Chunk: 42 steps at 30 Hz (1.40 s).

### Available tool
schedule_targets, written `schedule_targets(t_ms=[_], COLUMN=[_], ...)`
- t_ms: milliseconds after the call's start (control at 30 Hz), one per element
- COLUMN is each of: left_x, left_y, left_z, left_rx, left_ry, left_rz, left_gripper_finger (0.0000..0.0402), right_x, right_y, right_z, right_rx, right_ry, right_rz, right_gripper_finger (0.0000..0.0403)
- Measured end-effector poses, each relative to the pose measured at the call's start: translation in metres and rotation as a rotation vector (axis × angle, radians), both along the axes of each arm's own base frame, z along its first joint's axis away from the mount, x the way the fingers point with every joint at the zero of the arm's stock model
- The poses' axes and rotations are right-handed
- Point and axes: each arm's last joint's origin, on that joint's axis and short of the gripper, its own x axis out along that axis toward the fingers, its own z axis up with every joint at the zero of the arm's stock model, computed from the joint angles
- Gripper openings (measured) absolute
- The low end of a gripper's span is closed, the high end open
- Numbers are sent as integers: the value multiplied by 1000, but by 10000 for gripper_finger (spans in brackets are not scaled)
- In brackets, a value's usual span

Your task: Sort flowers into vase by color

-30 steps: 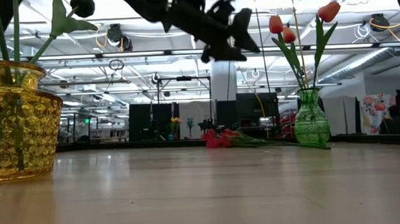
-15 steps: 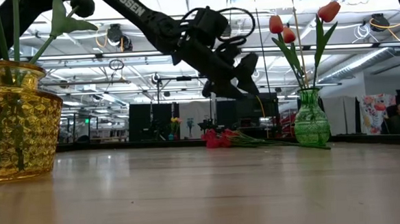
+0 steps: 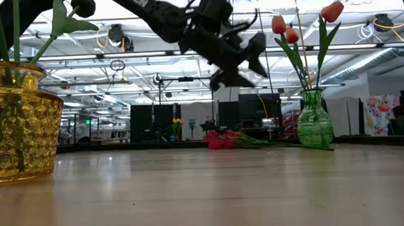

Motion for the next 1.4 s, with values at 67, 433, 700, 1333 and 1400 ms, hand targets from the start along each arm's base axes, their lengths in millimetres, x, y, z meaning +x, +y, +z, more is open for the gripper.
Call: schedule_targets(t_ms=[67,433,700,1333,1400], left_x=[2,13,14,28,28], left_y=[-7,15,20,-35,-46], left_z=[4,-57,-77,-57,-53], left_rx=[34,-56,-58,-26,-7], left_ry=[5,47,87,265,293], left_rz=[-24,42,21,-10,-35], left_gripper_finger=[223,223,223,211,199], right_x=[0,4,4,68,81], right_y=[1,12,14,37,31], right_z=[0,-6,-6,-4,0], right_rx=[0,-29,-33,-83,-81], right_ry=[1,9,2,-38,-28], right_rz=[0,-1,-5,-246,-285], right_gripper_finger=[135,135,135,133,128])
